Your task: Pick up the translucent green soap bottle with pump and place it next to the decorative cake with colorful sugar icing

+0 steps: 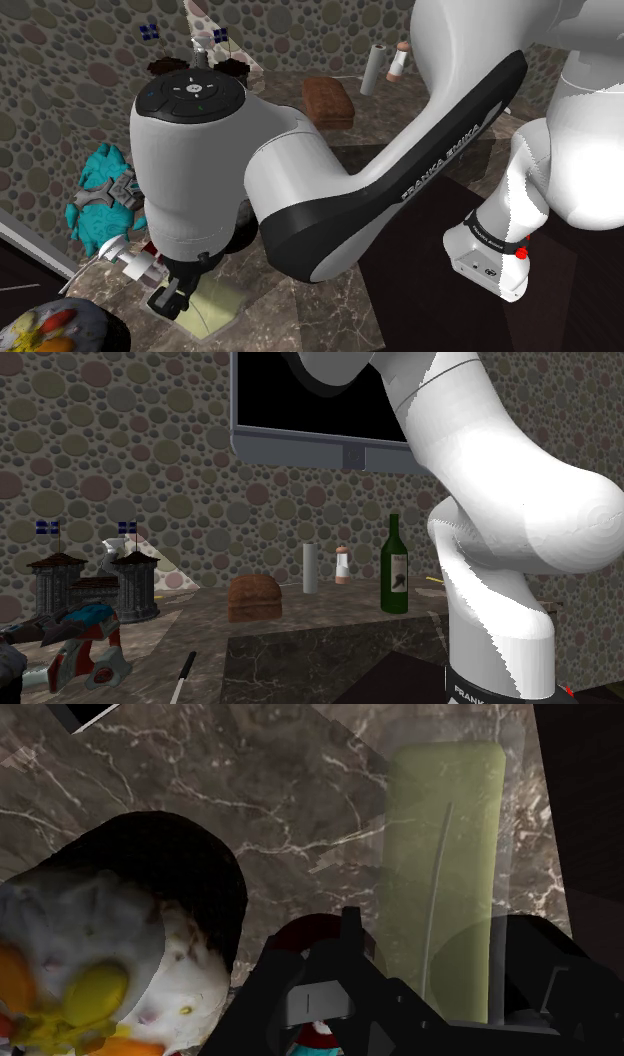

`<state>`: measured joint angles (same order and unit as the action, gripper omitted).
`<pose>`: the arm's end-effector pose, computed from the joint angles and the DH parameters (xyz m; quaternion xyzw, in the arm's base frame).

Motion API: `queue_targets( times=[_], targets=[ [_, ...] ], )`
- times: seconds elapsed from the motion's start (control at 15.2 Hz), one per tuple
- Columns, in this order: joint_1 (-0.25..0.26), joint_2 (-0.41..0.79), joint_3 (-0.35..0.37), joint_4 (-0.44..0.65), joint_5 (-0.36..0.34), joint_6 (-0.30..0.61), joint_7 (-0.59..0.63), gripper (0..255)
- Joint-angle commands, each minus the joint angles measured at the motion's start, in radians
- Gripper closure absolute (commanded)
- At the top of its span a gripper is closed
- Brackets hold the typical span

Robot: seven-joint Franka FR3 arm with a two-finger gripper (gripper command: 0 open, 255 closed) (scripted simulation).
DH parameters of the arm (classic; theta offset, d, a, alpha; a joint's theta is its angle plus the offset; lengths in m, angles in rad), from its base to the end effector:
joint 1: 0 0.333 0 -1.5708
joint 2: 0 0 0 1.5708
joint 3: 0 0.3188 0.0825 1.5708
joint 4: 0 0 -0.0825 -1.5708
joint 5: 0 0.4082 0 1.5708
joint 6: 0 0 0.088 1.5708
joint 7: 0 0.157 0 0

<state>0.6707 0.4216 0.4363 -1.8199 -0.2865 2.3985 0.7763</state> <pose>0.3331 0.6059 0.2843 -0.9670 -0.2322 -0.0783 0.0700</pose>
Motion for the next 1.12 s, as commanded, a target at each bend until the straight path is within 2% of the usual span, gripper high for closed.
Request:
queue_targets(
  times=[0.0,0.13,0.2,0.53,0.79,1.06],
  targets=[
    [0.001,0.008,-0.001,-0.007,-0.001,-0.005,0.001,255],
    [0.001,0.008,-0.001,-0.007,-0.001,-0.005,0.001,255],
    [0.004,0.012,-0.002,-0.005,-0.003,-0.003,0.004,0],
    [0.001,0.008,-0.001,-0.007,-0.001,-0.005,0.001,0],
    [-0.025,-0.082,0.029,-0.005,0.055,-0.089,-0.033,0],
    [-0.024,-0.082,0.028,-0.005,0.055,-0.088,-0.034,0]
  ],
)
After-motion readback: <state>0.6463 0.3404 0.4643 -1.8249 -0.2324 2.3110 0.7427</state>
